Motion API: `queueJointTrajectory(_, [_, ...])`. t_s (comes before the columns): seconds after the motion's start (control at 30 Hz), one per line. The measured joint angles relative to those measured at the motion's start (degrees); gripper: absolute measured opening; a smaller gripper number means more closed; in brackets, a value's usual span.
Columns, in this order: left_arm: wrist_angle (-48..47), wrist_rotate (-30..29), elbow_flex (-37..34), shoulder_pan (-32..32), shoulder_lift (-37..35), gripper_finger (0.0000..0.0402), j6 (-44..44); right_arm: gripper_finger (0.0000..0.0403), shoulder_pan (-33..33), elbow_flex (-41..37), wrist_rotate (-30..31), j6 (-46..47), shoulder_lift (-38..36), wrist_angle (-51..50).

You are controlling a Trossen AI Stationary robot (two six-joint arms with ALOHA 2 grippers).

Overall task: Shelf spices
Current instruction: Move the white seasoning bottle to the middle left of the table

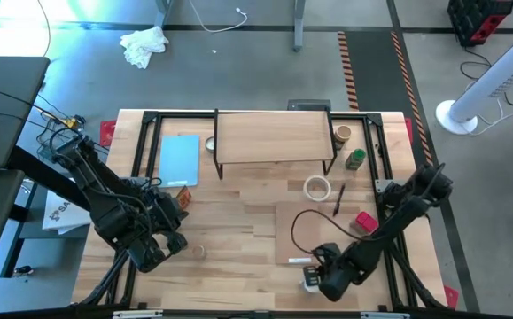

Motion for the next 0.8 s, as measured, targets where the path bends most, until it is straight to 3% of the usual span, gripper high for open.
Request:
queueJointTrajectory(0.13, [0.4, 2.2, 0.0, 0.0, 0.0, 0.0, 0.0, 0.0, -1.2, 0.1, 0.3, -3.4, 0.0, 8.3])
queueJointTrajectory(0.3, [0.7, 2.6, 0.0, -0.4, 0.0, 0.0, -0.2, 0.0, -1.8, 0.1, 1.3, -2.9, 0.0, 9.9])
queueJointTrajectory(0.53, [0.8, 2.4, 0.0, -0.4, 0.0, 0.0, -0.6, 0.0, -5.8, 0.0, 0.8, -10.5, 0.0, 18.7])
queueJointTrajectory(0.7, [1.4, 3.0, 0.0, -1.9, 0.0, 0.0, -0.6, 0.0, -6.8, 0.0, -2.7, -16.2, -0.2, 12.7])
queueJointTrajectory(0.8, [1.4, 3.1, 0.0, -3.4, 0.0, 0.0, -2.1, 0.0, -5.4, 0.0, -2.7, -14.6, -0.8, 7.2])
